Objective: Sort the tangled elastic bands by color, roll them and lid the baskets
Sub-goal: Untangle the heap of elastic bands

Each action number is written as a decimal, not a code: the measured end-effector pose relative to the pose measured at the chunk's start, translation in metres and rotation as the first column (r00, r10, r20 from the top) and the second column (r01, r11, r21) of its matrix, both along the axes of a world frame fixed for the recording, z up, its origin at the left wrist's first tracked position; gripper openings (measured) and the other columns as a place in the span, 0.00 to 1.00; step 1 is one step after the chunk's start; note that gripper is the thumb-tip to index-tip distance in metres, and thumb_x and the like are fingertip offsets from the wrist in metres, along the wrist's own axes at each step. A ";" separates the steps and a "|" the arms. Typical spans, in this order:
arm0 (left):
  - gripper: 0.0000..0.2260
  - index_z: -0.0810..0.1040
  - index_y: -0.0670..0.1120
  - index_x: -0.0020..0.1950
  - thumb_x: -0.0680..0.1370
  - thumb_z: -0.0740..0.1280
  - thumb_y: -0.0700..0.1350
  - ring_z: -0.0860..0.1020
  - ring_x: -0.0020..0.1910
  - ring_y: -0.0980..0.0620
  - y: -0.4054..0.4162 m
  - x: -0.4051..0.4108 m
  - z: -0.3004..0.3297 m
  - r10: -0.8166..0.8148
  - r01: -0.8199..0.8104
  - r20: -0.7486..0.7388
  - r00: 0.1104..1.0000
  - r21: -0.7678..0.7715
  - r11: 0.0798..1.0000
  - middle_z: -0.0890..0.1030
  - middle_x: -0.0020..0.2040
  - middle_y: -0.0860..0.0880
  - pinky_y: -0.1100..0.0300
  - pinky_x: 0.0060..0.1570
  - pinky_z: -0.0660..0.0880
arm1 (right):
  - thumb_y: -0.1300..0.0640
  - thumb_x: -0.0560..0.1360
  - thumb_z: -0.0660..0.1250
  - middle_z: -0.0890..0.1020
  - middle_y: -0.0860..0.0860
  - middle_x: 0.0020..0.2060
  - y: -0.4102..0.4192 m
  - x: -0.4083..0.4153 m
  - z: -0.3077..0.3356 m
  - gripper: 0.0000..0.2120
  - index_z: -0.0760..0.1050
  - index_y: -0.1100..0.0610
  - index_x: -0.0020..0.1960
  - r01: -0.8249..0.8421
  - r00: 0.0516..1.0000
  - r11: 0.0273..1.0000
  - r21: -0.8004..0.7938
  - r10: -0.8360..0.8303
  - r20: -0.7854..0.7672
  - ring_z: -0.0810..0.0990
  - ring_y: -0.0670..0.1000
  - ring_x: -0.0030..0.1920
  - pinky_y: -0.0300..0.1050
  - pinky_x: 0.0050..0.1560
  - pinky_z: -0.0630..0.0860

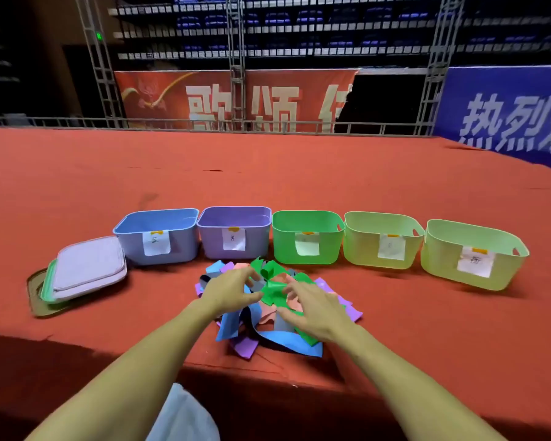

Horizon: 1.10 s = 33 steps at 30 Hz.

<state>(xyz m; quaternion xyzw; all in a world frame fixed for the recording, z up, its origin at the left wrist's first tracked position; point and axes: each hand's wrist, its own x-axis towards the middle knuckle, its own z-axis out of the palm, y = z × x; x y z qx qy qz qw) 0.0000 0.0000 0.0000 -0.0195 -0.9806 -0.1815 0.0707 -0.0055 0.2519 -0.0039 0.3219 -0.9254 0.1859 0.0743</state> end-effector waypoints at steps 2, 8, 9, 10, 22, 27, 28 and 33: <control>0.21 0.78 0.57 0.64 0.74 0.70 0.64 0.81 0.50 0.58 -0.007 0.002 -0.001 0.000 0.000 0.019 1.000 0.019 1.000 0.83 0.57 0.59 0.53 0.55 0.80 | 0.31 0.78 0.64 0.81 0.41 0.59 -0.014 0.004 -0.006 0.24 0.73 0.45 0.67 0.005 0.999 1.000 -0.025 -0.004 0.048 0.78 0.46 0.63 0.49 0.57 0.76; 0.22 0.79 0.58 0.61 0.70 0.68 0.66 0.83 0.52 0.57 -0.028 0.013 -0.022 0.032 -0.033 0.010 0.999 0.129 0.991 0.83 0.54 0.61 0.52 0.55 0.80 | 0.31 0.73 0.68 0.82 0.41 0.57 -0.074 0.006 -0.026 0.26 0.74 0.44 0.65 0.093 0.987 0.988 -0.126 -0.076 0.140 0.80 0.47 0.59 0.49 0.55 0.76; 0.22 0.80 0.58 0.61 0.70 0.69 0.65 0.83 0.52 0.57 -0.033 0.014 -0.027 0.020 -0.021 0.007 1.000 0.159 0.987 0.84 0.53 0.60 0.52 0.56 0.80 | 0.32 0.73 0.68 0.82 0.41 0.57 -0.082 0.006 -0.027 0.25 0.74 0.44 0.65 0.110 0.986 0.986 -0.127 -0.093 0.136 0.80 0.47 0.59 0.50 0.55 0.76; 0.21 0.80 0.58 0.61 0.71 0.70 0.64 0.82 0.51 0.58 -0.037 0.015 -0.030 0.009 -0.009 -0.001 1.000 0.186 0.983 0.84 0.53 0.60 0.52 0.56 0.80 | 0.35 0.74 0.68 0.83 0.42 0.57 -0.089 0.007 -0.027 0.23 0.75 0.44 0.64 0.126 0.986 0.986 -0.113 -0.112 0.127 0.80 0.47 0.60 0.50 0.55 0.76; 0.18 0.83 0.59 0.57 0.69 0.68 0.60 0.81 0.50 0.55 -0.038 -0.031 -0.045 0.078 -0.026 -0.246 0.966 0.208 0.978 0.84 0.52 0.62 0.52 0.51 0.80 | 0.52 0.73 0.68 0.85 0.38 0.45 -0.056 -0.048 -0.027 0.10 0.81 0.46 0.54 0.124 0.990 0.922 -0.368 -0.091 0.106 0.82 0.42 0.42 0.47 0.47 0.81; 0.04 0.85 0.61 0.44 0.73 0.71 0.58 0.82 0.45 0.54 -0.026 -0.070 -0.044 0.075 0.040 -0.267 0.961 0.401 0.915 0.86 0.43 0.65 0.46 0.52 0.79 | 0.61 0.74 0.71 0.87 0.40 0.43 -0.026 -0.072 -0.023 0.12 0.81 0.45 0.51 0.097 0.993 0.880 -0.466 -0.055 0.102 0.84 0.43 0.41 0.37 0.43 0.78; 0.05 0.86 0.61 0.46 0.73 0.72 0.58 0.82 0.48 0.54 -0.021 -0.076 -0.045 0.046 0.074 -0.276 0.960 0.409 0.909 0.86 0.44 0.65 0.46 0.54 0.79 | 0.62 0.74 0.71 0.86 0.39 0.45 -0.023 -0.076 -0.026 0.13 0.81 0.44 0.51 0.095 0.994 0.870 -0.483 -0.055 0.096 0.84 0.43 0.42 0.37 0.43 0.78; 0.16 0.79 0.60 0.61 0.76 0.71 0.64 0.82 0.58 0.65 -0.001 -0.087 -0.053 -0.060 0.150 -0.257 0.964 0.347 0.926 0.86 0.53 0.66 0.47 0.58 0.80 | 0.65 0.77 0.73 0.86 0.38 0.49 -0.019 -0.088 -0.044 0.14 0.82 0.48 0.55 0.076 0.995 0.783 -0.618 -0.021 0.096 0.85 0.44 0.48 0.35 0.49 0.78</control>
